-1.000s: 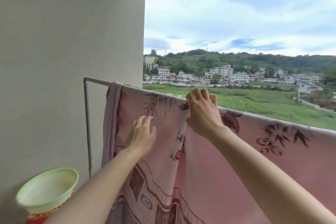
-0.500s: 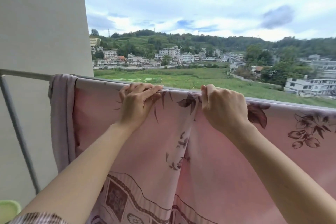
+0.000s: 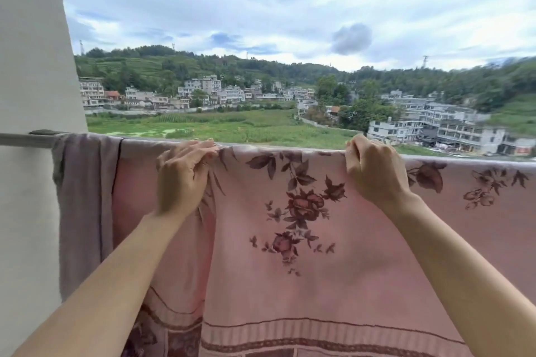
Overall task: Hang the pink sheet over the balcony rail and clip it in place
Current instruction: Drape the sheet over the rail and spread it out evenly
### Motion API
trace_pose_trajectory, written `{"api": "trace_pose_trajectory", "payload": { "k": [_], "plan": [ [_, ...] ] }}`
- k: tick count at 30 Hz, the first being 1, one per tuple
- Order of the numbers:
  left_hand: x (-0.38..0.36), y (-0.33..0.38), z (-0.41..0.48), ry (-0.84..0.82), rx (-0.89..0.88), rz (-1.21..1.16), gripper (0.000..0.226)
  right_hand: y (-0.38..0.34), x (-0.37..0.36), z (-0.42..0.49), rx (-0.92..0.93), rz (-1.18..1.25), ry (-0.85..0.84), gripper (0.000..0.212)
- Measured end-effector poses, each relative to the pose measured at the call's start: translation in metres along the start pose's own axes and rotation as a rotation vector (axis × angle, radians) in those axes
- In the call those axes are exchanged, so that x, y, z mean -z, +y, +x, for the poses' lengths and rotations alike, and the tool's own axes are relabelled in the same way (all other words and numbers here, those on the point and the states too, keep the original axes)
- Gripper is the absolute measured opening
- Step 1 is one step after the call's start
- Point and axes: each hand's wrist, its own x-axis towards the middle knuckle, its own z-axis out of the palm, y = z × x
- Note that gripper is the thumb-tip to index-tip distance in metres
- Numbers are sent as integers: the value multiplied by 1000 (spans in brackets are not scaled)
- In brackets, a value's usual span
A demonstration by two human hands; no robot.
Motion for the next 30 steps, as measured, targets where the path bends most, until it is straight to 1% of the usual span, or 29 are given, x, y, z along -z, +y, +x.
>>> {"api": "trace_pose_trajectory", "payload": {
  "k": [3,5,7,11,14,17,19,21,22,23,24,25,26,27,28,29,30],
  "plan": [
    [16,-10,-8,-100,-39,-118,30,-52,-7,0,72,62,-53,20],
    [32,-26,-13,-113,7,-109,31,-94,-19,3,148,109,-120,15],
    [50,-48,-17,-93,108,-90,31,-137,-37,10,230,124,-170,12],
    [88,-101,-21,17,376,-26,27,-217,-73,25,360,214,-223,23],
    [109,-134,-24,63,572,-16,38,-263,-97,40,415,259,-310,23],
    [114,-156,-25,-25,625,-8,64,-296,-115,56,405,243,-451,22],
    [110,-163,-25,-128,612,75,82,-312,-126,66,405,250,-491,27],
    [102,-165,-25,-235,572,205,90,-326,-135,75,417,279,-512,35],
    [100,-165,-24,-277,556,254,89,-332,-139,81,420,314,-529,38],
    [98,-168,-23,-304,533,286,83,-338,-143,87,411,351,-554,39],
    [99,-172,-22,-300,488,314,71,-343,-144,93,397,376,-579,38],
    [104,-178,-19,-260,414,323,54,-348,-145,101,381,386,-610,35],
    [111,-187,-14,-212,337,278,35,-353,-145,109,375,385,-652,31],
    [119,-200,-8,-187,298,181,23,-357,-146,117,378,377,-698,29],
    [129,-216,-1,-188,308,62,21,-361,-146,125,389,358,-745,33],
    [141,-230,5,-208,336,-93,24,-366,-147,133,390,339,-795,39],
    [153,-241,12,-229,361,-250,31,-371,-148,140,376,328,-838,39]
  ]
}}
